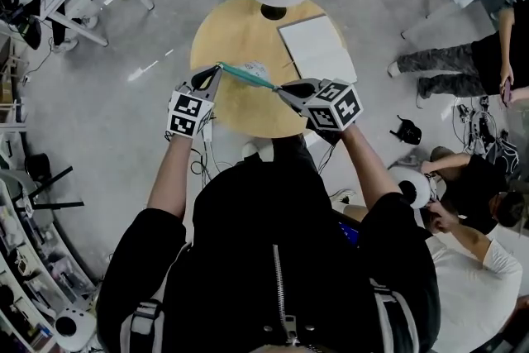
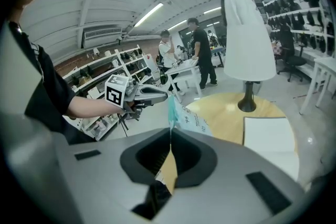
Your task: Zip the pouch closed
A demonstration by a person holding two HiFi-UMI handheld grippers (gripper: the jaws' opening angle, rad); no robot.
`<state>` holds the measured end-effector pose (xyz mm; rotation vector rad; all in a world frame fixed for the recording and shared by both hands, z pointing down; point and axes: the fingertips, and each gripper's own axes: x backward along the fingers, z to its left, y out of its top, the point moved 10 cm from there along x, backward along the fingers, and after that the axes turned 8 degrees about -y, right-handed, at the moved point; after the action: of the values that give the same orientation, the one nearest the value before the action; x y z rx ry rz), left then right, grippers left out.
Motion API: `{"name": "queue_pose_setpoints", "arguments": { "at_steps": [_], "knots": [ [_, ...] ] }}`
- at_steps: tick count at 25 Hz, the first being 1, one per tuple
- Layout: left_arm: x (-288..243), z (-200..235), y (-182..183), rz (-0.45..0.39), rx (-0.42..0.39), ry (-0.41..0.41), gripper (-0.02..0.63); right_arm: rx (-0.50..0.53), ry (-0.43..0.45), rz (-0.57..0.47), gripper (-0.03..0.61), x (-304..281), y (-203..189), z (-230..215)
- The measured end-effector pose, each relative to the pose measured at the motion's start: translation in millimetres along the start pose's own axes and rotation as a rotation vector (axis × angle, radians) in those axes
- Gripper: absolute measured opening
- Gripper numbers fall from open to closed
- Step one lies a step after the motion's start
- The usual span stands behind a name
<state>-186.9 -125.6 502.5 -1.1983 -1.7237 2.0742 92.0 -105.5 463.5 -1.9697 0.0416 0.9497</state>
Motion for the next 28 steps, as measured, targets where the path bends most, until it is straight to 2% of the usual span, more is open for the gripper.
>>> {"name": "queue_pose_setpoints", "arguments": {
  "at_steps": [4, 8, 19, 23, 24, 28],
  "knots": [
    [-2, 1, -2, 0.022, 0.012, 0.026, 0.011, -0.001, -0.006, -0.004, 0.011, 1, 0, -1],
    [-4, 2, 0, 0.013, 0.068, 0.048, 0.009, -0.005, -0.021, -0.014, 0.011, 1, 6, 0],
    [-3, -4, -11, 0.048, 0.093, 0.064, 0.014, -0.012, -0.024, -0.048, 0.012, 0, 21, 3],
    [1, -3, -13, 0.026, 0.118, 0.079, 0.030, 0.000, -0.028, -0.056, 0.014, -3, 29, 6],
    [3, -3, -12, 0.017, 0.125, 0.083, 0.050, 0.001, -0.037, -0.055, 0.014, -4, 30, 6],
    [8, -3, -4, -0.021, 0.144, 0.090, 0.054, -0.002, -0.077, -0.052, 0.015, -7, 32, 3]
  ]
}}
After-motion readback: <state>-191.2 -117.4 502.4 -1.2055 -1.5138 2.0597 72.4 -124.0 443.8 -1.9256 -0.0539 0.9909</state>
